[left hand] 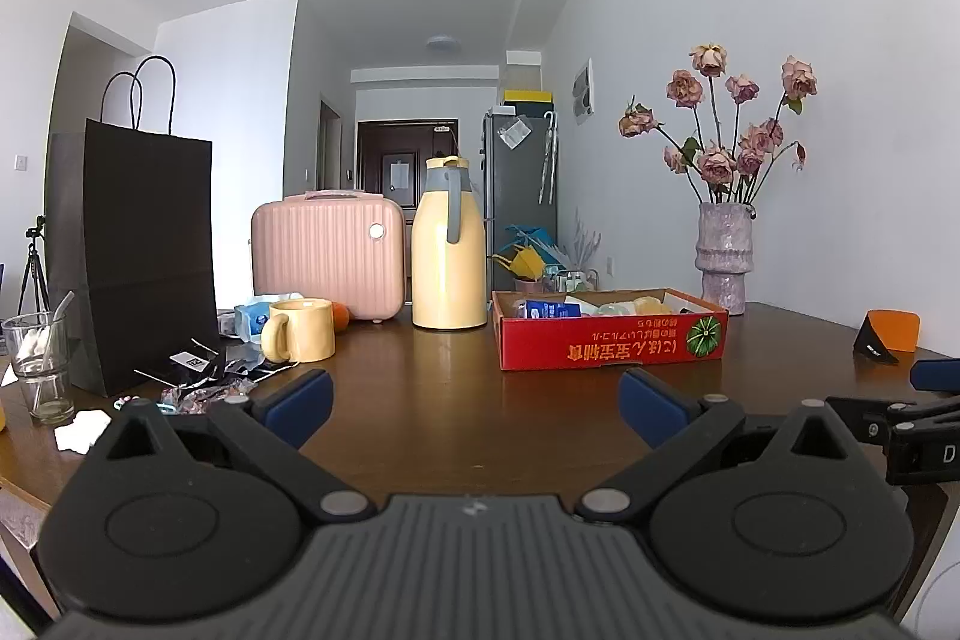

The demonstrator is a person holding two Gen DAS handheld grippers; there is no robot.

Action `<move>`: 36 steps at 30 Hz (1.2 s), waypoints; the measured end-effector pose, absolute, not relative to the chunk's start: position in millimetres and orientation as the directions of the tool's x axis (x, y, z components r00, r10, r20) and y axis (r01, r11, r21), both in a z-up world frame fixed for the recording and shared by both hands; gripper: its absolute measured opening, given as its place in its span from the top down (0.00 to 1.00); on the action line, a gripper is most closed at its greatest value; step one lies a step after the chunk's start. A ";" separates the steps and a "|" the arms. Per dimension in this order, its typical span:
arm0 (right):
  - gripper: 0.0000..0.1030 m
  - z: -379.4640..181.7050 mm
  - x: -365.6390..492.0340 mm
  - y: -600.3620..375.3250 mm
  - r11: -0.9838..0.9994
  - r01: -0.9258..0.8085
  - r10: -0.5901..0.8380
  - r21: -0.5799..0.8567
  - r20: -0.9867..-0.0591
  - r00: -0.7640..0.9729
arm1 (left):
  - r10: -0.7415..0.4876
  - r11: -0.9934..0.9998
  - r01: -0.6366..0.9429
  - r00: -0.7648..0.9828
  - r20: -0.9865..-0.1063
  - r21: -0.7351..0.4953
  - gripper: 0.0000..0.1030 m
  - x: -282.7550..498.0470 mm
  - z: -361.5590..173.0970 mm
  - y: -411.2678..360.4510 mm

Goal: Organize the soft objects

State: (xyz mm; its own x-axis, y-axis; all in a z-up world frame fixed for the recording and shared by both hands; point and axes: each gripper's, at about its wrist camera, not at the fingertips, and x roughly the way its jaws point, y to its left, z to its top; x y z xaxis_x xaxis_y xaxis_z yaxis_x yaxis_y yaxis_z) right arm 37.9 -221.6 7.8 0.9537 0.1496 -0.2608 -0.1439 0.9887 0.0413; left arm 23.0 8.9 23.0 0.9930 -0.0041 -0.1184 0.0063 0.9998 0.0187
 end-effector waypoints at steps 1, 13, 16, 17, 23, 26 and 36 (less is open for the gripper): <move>0.00 7.7 38.2 -221.6 0.989 -0.144 0.149 0.041 -0.263 0.953 | -0.004 1.000 0.006 0.993 -0.119 0.019 0.00 23.1 22.8 8.8; 0.00 8.0 39.9 -222.8 0.989 -0.142 0.148 0.044 -0.265 0.953 | -0.013 1.000 0.016 0.992 -0.126 0.024 0.00 23.9 22.0 9.4; 0.00 8.2 40.0 -223.6 0.989 -0.142 0.150 0.050 -0.264 0.953 | -0.015 1.000 0.018 0.992 -0.126 0.025 0.00 24.6 22.5 10.8; 0.00 8.2 40.1 -223.9 0.988 -0.143 0.152 0.052 -0.264 0.953 | -0.015 1.000 0.018 0.992 -0.125 0.025 0.00 24.4 22.5 11.1; 0.00 7.6 39.8 -224.4 0.988 -0.147 0.157 0.057 -0.261 0.952 | -0.015 0.999 0.019 0.992 -0.126 0.026 0.00 24.6 22.6 11.0; 0.00 7.5 40.1 -225.0 0.987 -0.146 0.157 0.060 -0.259 0.953 | -0.015 0.999 0.018 0.992 -0.126 0.026 0.00 24.5 22.7 10.7; 0.00 7.7 37.2 -221.9 0.988 -0.149 0.157 0.050 -0.253 0.955 | -0.016 0.999 0.019 0.992 -0.126 0.027 0.00 24.2 22.7 10.5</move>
State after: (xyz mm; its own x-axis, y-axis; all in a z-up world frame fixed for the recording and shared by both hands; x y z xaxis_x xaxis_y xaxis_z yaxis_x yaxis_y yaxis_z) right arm 37.2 -221.9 7.7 0.9546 0.1566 -0.2534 -0.1488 0.9876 0.0500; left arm 24.2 10.5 22.7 0.9919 -0.0158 -0.1261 0.0193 0.9995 0.0269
